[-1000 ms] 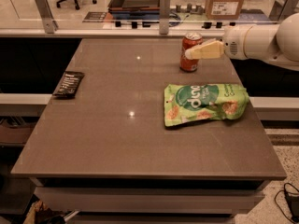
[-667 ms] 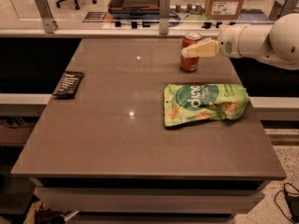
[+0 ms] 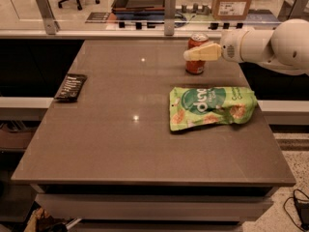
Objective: Move coke can near rxbar chocolate
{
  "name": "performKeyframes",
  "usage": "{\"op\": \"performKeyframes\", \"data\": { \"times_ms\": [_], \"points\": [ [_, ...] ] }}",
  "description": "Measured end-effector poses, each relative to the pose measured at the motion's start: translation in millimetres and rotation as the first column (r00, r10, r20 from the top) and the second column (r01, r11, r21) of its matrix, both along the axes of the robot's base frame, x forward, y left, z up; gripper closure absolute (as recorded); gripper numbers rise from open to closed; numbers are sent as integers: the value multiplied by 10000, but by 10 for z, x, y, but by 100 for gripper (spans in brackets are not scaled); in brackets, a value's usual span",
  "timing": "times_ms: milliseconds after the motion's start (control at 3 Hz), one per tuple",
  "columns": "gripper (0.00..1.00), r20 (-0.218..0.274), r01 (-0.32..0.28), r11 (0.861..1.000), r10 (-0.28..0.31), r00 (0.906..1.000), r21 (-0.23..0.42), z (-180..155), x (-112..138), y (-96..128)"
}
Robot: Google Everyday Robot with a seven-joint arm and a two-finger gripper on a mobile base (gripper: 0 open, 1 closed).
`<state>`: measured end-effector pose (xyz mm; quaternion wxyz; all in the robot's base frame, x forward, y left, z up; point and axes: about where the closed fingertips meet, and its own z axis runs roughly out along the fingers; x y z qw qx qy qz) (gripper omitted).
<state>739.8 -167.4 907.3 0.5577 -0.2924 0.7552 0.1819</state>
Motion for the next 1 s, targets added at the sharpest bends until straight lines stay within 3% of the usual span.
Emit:
{"op": "performKeyframes", "data": {
  "times_ms": [333, 1000],
  "points": [
    [18, -12, 79, 9994, -79, 10000, 324, -74, -19, 31],
    [64, -32, 0, 9995, 1, 10000, 325, -85, -11, 84]
  ]
}}
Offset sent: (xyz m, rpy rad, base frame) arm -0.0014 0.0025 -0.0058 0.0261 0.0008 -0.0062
